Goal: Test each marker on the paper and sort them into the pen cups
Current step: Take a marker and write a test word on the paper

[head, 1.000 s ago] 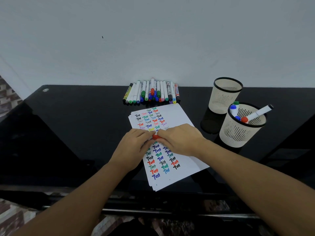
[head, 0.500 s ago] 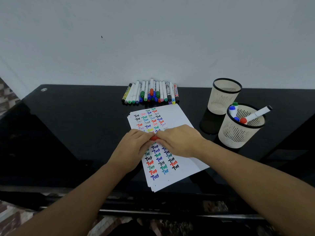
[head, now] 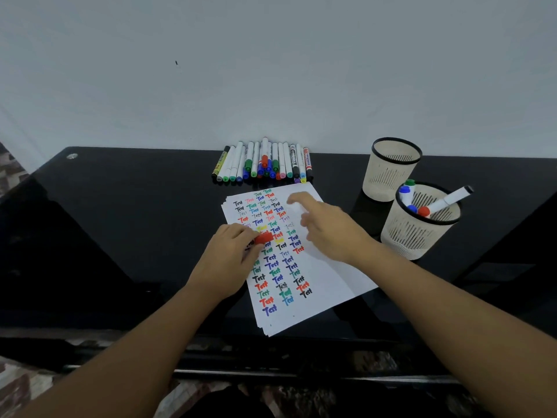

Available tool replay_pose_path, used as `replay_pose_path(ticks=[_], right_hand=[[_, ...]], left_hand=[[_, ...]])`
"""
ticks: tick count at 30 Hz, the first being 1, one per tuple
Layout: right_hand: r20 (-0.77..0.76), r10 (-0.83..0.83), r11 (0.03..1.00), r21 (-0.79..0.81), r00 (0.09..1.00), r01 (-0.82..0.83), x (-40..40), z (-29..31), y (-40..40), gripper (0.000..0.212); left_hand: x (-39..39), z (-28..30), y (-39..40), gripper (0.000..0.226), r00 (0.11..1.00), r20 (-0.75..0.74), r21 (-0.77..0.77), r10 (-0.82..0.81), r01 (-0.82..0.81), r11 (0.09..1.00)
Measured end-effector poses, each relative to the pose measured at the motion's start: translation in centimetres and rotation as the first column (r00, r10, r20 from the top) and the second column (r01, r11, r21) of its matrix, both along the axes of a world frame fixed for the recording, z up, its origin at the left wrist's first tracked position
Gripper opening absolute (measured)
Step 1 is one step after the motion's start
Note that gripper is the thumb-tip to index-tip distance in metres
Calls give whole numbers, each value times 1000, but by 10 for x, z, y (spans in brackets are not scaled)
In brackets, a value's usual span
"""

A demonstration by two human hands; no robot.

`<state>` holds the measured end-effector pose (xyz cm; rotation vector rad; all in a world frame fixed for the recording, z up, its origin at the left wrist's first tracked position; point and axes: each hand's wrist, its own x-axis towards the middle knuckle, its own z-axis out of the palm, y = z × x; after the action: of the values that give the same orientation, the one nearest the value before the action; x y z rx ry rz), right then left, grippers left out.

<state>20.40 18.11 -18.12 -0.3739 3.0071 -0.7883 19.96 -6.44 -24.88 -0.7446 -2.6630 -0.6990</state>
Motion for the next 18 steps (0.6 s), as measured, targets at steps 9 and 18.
replay_pose_path(ticks=[9, 18], right_hand=[[289, -121, 749, -601, 950, 278, 28, -15, 9, 46], [142, -207, 741, -623, 968, 250, 48, -24, 2, 36]], left_hand=[[1, 21, 7, 58, 966, 243, -329, -84, 164, 930], [-6, 5, 4, 64, 967, 246, -347, -70, 155, 925]])
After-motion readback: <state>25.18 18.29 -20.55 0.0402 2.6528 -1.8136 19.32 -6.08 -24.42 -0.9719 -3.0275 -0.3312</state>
